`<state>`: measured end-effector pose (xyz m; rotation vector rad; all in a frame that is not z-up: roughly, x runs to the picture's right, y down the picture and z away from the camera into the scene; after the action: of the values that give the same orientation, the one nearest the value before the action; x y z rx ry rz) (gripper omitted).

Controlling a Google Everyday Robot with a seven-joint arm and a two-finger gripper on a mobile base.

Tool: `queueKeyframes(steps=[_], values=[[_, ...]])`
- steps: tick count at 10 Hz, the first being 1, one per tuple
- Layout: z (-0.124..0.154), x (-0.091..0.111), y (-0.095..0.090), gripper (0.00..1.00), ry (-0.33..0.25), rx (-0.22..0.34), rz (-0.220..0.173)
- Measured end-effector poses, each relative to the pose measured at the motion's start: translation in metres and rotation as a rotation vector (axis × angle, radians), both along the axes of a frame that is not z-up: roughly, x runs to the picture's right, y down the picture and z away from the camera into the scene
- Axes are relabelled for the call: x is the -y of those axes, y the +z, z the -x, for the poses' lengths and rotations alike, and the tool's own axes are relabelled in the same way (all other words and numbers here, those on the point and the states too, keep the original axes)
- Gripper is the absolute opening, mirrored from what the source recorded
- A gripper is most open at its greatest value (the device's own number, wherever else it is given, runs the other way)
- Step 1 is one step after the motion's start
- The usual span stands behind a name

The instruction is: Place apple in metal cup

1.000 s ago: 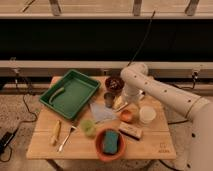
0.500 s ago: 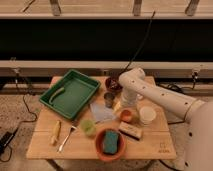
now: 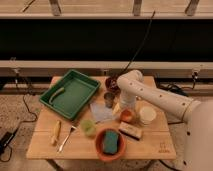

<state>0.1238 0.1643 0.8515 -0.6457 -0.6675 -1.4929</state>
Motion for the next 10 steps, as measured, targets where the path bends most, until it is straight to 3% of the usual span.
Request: queueKeyframes(steps=[4, 6, 10], values=[[0.001, -0.003, 0.004, 0.23, -0.01, -0.008, -0.005], [-0.001, 0.011, 0.0, 0.03, -0.009, -0.011, -0.036], [0.002, 0.075, -0.035, 0.0, -0.007, 0.012, -0.12]])
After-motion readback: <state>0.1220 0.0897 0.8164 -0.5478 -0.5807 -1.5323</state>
